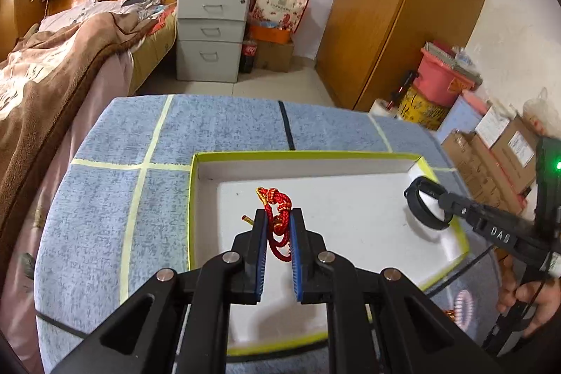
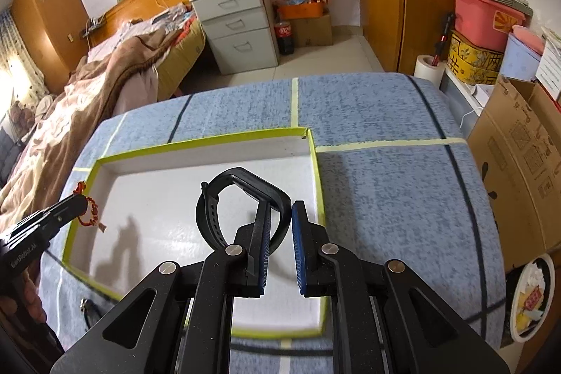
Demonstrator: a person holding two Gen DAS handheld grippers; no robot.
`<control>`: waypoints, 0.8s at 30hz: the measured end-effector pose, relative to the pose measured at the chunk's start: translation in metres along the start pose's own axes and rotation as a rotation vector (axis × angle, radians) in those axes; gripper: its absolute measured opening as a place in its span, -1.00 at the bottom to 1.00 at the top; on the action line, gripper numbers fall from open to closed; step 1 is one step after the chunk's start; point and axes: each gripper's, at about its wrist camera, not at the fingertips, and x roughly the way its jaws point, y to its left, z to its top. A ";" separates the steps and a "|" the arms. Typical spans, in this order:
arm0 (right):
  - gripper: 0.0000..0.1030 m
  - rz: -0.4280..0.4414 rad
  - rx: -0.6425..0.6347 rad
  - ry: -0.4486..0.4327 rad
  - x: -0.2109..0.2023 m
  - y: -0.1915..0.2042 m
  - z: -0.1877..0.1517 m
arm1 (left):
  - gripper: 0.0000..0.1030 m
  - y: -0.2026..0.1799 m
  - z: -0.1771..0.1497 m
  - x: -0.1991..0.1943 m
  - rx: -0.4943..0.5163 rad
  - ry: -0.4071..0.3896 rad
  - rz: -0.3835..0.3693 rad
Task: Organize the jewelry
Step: 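Carry both items into the green box and open both tools to release them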
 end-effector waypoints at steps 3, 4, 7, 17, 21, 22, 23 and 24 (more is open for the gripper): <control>-0.75 -0.006 -0.005 0.011 0.007 0.001 0.003 | -0.75 0.000 0.000 0.008 0.001 0.023 0.005; -0.75 -0.011 -0.007 0.016 0.009 0.002 0.004 | -0.75 0.000 0.000 0.011 -0.001 0.026 0.008; -0.75 -0.020 -0.008 0.026 0.014 0.002 0.007 | -0.75 0.004 -0.002 0.017 -0.010 0.044 0.014; -0.75 -0.031 -0.013 0.045 0.023 0.005 0.008 | -0.74 0.006 -0.004 0.032 -0.011 0.079 0.049; -0.75 -0.024 -0.015 0.049 0.025 0.005 0.007 | -0.65 0.009 -0.006 0.033 -0.029 0.095 0.045; -0.75 -0.024 -0.014 0.048 0.025 0.005 0.008 | -0.61 0.009 -0.006 0.033 -0.030 0.097 0.047; -0.75 -0.023 -0.013 0.046 0.025 0.004 0.009 | -0.59 0.008 -0.006 0.033 -0.028 0.096 0.053; -0.75 -0.021 -0.013 0.045 0.025 0.004 0.009 | -0.53 0.008 -0.005 0.033 -0.027 0.094 0.053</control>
